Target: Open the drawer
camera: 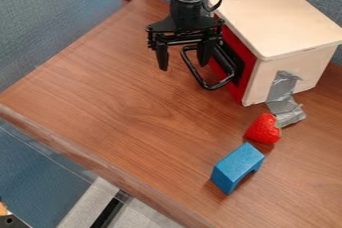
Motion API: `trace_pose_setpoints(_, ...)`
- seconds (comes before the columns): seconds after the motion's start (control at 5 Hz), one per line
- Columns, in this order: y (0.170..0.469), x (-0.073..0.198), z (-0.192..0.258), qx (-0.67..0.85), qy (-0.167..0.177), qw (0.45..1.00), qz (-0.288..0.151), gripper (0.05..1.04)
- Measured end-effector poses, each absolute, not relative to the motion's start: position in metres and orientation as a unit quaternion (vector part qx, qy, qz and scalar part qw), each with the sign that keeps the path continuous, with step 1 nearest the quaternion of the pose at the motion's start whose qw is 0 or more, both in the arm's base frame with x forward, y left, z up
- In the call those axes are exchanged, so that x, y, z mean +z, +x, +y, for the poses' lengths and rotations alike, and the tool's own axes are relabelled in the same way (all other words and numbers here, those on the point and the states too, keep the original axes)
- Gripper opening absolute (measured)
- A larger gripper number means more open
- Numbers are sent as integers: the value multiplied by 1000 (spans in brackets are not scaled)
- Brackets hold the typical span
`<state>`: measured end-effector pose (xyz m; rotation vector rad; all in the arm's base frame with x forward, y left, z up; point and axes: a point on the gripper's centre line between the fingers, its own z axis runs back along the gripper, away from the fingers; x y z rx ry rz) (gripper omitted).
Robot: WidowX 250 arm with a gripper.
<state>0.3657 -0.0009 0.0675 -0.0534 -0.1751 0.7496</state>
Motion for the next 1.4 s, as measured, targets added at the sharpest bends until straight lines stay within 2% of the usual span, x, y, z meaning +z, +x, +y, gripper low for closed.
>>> trace_pose_setpoints(0.6, 373, 43, -3, 391, -20, 918, -63, 1000)
trace_pose_setpoints(0.8, 371, 32, 0, 395, -12, 917, -54, 948)
trace_pose_setpoints(1.2, 372, 30, 4, 393, -10, 917, -64, 381)
trace_pose_setpoints(1.4, 363, 24, 6, 392, -4, 918, -53, 189)
